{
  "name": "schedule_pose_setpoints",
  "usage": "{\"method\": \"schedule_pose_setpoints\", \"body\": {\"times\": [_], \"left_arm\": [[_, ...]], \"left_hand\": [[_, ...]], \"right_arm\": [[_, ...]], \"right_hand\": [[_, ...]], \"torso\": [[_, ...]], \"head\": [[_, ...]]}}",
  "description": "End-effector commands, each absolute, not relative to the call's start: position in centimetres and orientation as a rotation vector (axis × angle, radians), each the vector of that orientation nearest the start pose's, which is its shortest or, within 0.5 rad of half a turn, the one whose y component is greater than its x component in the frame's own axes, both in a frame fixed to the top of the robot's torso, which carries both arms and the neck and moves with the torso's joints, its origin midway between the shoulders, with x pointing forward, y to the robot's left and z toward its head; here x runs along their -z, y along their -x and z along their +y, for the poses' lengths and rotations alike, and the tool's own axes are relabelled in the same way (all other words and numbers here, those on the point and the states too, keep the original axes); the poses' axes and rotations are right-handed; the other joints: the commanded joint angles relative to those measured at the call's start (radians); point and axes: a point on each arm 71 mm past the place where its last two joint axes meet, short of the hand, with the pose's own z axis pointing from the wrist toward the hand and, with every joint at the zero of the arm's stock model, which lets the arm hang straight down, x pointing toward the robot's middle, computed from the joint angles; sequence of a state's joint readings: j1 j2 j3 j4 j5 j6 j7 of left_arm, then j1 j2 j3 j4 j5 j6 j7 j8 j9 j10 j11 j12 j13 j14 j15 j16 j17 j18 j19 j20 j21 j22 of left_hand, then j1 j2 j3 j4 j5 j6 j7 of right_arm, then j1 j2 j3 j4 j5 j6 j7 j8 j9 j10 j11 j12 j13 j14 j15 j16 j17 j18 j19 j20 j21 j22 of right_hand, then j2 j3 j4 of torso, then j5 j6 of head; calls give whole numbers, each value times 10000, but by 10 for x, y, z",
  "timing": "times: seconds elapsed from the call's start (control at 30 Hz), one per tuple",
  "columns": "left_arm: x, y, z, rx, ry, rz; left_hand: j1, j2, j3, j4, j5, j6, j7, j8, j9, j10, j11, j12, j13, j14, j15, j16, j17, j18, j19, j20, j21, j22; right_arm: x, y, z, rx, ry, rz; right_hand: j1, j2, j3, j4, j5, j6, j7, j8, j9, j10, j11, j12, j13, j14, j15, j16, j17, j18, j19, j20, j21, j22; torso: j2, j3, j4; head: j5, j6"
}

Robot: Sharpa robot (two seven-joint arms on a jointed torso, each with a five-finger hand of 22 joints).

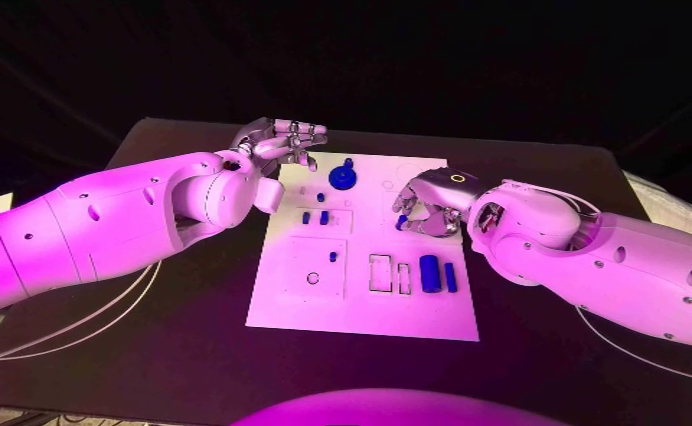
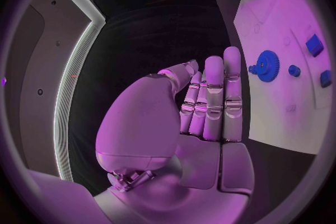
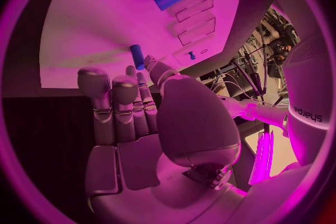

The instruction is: Assemble the parts on the task board

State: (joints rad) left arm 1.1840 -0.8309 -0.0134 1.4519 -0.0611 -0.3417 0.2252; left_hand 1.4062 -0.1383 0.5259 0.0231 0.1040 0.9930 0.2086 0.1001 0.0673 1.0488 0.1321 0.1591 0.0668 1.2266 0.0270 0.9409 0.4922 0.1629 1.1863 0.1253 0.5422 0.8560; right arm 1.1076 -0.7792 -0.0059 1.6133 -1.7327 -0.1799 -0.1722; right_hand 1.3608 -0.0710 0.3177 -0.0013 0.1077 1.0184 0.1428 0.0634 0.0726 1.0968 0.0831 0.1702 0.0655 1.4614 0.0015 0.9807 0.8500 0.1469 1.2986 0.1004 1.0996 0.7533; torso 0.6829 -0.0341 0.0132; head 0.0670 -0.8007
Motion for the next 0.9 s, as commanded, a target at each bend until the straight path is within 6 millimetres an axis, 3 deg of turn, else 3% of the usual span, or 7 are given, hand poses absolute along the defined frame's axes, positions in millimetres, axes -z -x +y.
{"method": "schedule_pose_setpoints", "body": {"times": [0.03,0.53,0.67,0.9], "left_arm": [[191,-503,224,13878,11710,15213],[191,-503,224,13881,11720,15261],[192,-503,224,13881,11722,15274],[192,-503,225,13869,11703,15335]], "left_hand": [[-116,-13,15,-54,63,-88,-4,2,-16,-71,3,70,-14,-40,46,-27,-10,182,-53,-12,-64,-13],[-110,-8,19,-69,66,-98,-2,10,-13,-86,5,79,-13,-40,48,-24,-16,183,-51,-10,-65,-13],[-110,-8,19,-69,66,-98,-2,10,-13,-86,5,79,-13,-40,48,-24,-16,183,-51,-10,-65,-13],[-110,-8,19,-69,66,-98,-2,10,-13,-86,5,79,-13,-40,48,-24,-16,183,-51,-10,-65,-13]], "right_arm": [[216,-448,-137,-5800,4927,17650],[222,-450,-133,-5411,5260,18098],[220,-450,-131,-5629,5085,17782],[208,-447,-129,-6579,4318,16533]], "right_hand": [[-2,76,74,8,-65,131,-14,67,17,121,-16,26,-10,169,-50,87,80,-82,91,3,107,149],[7,173,274,79,-204,668,-21,240,104,409,-53,-71,-13,198,-92,302,240,-115,185,-30,296,371],[-42,476,485,240,-541,793,-54,261,118,572,-84,-90,-5,198,-113,369,283,-130,214,-46,373,472],[165,851,978,251,-590,1168,-225,459,221,1162,-283,55,60,299,-283,850,782,-248,519,-178,897,1275]], "torso": [[1,12,-10],[-3,15,-14],[-6,17,-13],[-1,24,-8]], "head": [[22,-33],[25,-60],[21,-56],[-5,-59]]}}
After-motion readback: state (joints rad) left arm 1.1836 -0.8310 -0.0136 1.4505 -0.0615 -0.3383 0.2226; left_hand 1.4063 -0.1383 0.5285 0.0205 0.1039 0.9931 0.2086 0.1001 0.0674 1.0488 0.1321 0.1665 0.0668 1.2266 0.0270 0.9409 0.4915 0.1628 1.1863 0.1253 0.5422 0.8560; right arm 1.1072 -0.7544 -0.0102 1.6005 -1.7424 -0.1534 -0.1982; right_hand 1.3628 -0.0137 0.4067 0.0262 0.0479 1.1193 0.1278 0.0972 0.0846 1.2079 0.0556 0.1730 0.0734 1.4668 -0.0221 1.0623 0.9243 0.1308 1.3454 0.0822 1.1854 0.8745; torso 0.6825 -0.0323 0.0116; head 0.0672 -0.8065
